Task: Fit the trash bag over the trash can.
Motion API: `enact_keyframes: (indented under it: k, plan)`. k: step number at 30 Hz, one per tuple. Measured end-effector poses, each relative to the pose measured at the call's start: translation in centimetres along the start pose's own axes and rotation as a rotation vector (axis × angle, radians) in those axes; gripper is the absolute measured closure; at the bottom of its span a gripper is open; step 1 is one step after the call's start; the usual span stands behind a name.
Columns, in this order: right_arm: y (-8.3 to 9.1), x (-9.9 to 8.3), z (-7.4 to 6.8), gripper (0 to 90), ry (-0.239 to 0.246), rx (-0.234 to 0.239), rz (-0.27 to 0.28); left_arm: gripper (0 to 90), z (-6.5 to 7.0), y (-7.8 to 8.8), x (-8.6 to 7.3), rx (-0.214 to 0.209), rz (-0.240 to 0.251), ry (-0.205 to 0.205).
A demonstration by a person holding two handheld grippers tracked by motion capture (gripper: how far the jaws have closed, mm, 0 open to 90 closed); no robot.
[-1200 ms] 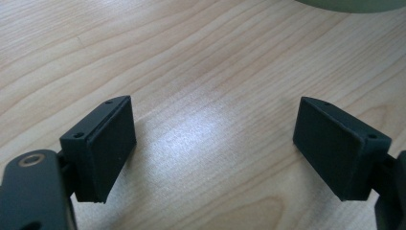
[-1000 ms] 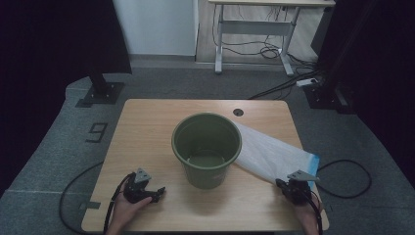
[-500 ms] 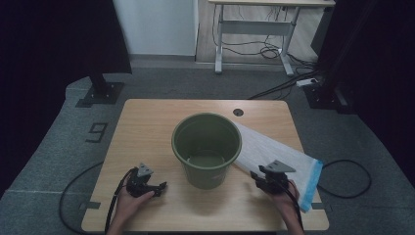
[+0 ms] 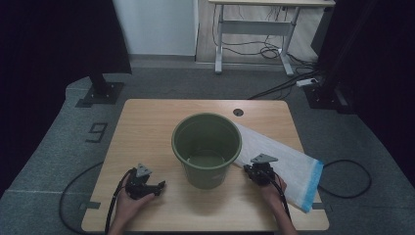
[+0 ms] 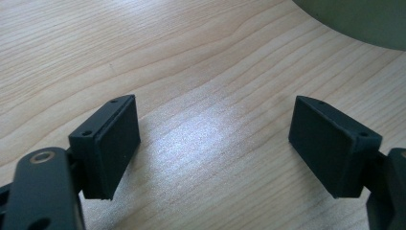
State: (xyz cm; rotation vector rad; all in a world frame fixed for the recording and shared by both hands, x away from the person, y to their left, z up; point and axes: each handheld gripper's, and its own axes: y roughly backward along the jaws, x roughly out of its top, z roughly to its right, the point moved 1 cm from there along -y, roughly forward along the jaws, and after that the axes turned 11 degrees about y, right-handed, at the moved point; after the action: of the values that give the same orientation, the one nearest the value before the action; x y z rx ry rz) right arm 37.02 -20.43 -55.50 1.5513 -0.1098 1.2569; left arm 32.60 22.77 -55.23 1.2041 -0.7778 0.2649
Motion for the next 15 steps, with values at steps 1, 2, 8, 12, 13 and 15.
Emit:
enact_keyframes:
  k: [1,2,8,12,13,15]
  plan:
    - [0.2,-0.1,0.0,87.4,0.004,-0.001,-0.004,18.5,0.0,0.0,0.0,0.0,0.0,0.0]
    - [0.2,-0.1,0.0,87.4,0.004,-0.001,-0.004,18.5,0.0,0.0,0.0,0.002,0.002,0.001]
    - [4.1,-3.2,-1.3,88.3,0.024,0.003,-0.02,19.5,0.0,0.1,-0.1,0.006,0.004,0.006]
    - [5.7,-4.3,-1.5,87.5,0.007,0.01,-0.018,19.5,0.0,0.1,-0.1,0.007,0.004,0.007]
    - [5.9,-4.5,-1.6,85.7,0.005,0.008,-0.022,19.5,0.0,0.1,-0.1,0.007,0.004,0.008]
    - [6.0,-4.5,-1.6,81.4,0.005,0.01,-0.02,19.4,0.0,0.1,-0.1,0.007,0.004,0.008]
